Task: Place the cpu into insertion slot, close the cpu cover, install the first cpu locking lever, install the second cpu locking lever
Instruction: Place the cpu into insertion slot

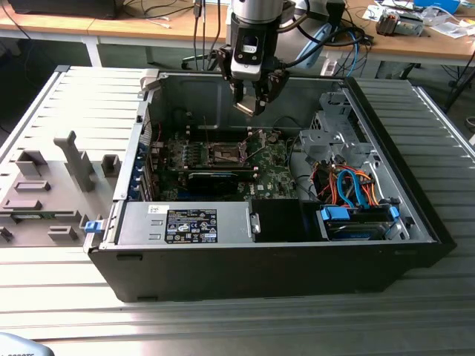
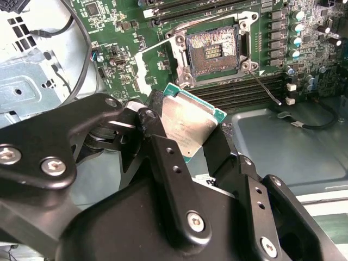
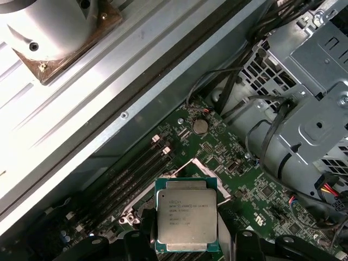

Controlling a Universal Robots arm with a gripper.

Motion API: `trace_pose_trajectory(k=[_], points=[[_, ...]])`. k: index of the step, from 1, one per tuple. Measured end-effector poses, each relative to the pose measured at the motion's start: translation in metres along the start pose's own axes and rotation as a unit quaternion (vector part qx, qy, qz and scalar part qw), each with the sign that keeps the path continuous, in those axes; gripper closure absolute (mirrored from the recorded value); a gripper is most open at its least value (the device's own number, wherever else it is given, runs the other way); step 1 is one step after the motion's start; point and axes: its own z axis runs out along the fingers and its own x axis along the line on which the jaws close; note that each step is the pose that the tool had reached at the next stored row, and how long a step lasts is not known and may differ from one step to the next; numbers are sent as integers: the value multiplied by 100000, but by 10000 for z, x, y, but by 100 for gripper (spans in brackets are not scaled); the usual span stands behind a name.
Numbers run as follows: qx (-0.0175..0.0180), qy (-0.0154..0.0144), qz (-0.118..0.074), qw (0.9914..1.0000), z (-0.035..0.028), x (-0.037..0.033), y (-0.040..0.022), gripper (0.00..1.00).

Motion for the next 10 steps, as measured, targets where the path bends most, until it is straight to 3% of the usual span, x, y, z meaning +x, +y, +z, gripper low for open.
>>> trace_pose_trajectory(k=[10], points=[[-13, -70, 793, 99997, 3, 0, 0, 46]])
